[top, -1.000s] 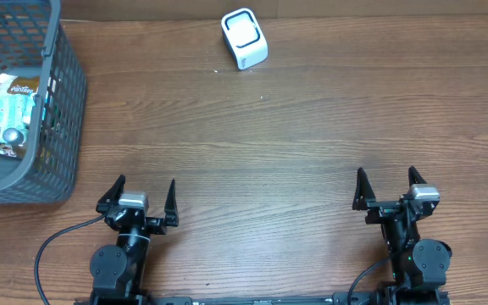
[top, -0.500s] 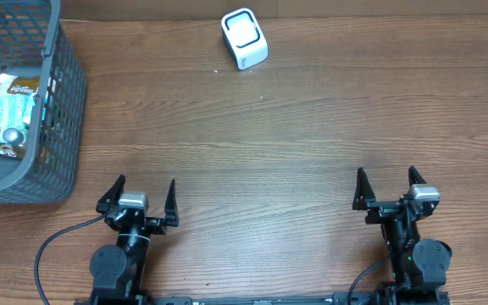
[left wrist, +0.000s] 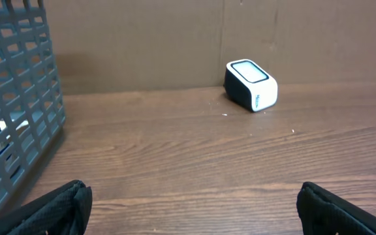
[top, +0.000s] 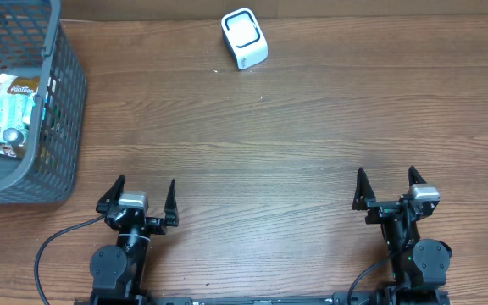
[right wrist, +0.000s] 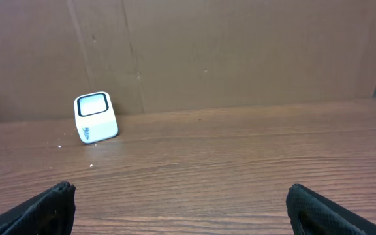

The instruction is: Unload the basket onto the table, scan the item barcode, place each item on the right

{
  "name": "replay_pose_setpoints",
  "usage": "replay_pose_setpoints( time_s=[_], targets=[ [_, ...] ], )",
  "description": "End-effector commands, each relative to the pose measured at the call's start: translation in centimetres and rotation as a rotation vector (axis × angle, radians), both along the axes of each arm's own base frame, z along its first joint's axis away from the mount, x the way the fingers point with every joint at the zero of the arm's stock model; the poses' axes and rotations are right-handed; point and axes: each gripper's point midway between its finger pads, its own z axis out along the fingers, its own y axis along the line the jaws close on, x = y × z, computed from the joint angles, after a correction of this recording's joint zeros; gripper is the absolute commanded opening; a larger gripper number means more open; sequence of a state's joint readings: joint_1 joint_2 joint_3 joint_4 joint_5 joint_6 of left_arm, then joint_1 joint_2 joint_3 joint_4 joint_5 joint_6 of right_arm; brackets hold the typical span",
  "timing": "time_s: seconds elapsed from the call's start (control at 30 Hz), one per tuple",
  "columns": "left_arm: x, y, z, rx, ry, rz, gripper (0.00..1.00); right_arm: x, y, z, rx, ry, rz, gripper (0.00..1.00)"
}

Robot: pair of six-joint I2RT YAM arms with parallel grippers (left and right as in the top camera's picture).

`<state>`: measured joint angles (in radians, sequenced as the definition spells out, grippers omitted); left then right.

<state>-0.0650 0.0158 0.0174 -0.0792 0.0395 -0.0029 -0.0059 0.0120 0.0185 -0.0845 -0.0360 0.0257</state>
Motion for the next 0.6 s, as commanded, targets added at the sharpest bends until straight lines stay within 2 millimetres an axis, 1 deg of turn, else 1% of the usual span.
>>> replay_pose_setpoints(
  time_s=[0.0,0.1,0.5,0.57],
  targets=[
    [0.02,0.33,0.27,0.015,-0.018,0.016,1.0,0.01,-0.11,-0.28,-0.004,0.0,-0.008,1.0],
    [-0.03,0.33,-0.31,0.017,0.005,0.016,1.0,0.01,-0.12,-0.28,-0.004,0.0,-0.009,1.0],
    [-0.03,0.34,-0.31,0.017,0.005,0.017,0.99,0.01,-0.11,-0.28,-0.004,0.0,-0.008,1.0],
    [0.02,0.68,-0.13,0.021,-0.003,0.036,0.99,0.01,-0.12,-0.28,-0.004,0.0,-0.009,1.0]
  ],
)
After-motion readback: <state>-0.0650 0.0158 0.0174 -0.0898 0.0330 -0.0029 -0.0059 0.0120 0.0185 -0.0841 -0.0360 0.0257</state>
